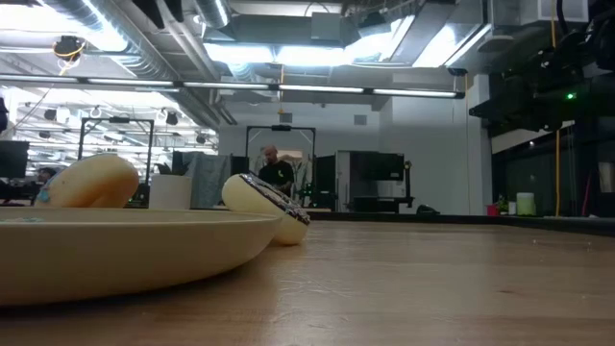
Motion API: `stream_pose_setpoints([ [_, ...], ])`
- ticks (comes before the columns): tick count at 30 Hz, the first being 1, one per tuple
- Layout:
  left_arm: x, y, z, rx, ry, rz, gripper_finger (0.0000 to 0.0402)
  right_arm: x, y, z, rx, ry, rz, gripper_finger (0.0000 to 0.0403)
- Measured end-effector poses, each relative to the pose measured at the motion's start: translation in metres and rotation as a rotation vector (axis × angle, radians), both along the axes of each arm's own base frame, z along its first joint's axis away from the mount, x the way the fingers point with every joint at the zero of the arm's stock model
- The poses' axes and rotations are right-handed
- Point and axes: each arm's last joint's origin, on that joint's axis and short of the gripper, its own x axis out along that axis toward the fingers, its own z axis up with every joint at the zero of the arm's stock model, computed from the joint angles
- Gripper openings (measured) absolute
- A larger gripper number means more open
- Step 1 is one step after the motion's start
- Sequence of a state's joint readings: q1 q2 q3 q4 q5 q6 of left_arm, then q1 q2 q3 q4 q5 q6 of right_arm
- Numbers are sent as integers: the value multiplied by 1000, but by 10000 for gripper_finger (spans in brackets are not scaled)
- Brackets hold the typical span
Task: Pick & Place donuts
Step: Put the left small blue donut on the gray plate
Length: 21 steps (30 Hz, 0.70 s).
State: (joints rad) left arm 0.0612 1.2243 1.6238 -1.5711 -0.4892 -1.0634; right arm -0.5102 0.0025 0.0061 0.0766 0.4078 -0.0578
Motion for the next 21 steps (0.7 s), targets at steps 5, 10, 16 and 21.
stream_pose_setpoints([
  [5, -11, 6, 4, -74, -44, 33, 171, 0, 0, 0, 0, 0, -1, 365],
  [10, -22, 13, 8, -81, -88, 108, 171, 0, 0, 0, 0, 0, 0, 365],
  [16, -32, 22, 10, -84, -114, 182, 171, 0, 0, 0, 0, 0, 0, 365],
  [21, -36, 33, 10, -95, -114, 240, 171, 0, 0, 0, 0, 0, 0, 365],
])
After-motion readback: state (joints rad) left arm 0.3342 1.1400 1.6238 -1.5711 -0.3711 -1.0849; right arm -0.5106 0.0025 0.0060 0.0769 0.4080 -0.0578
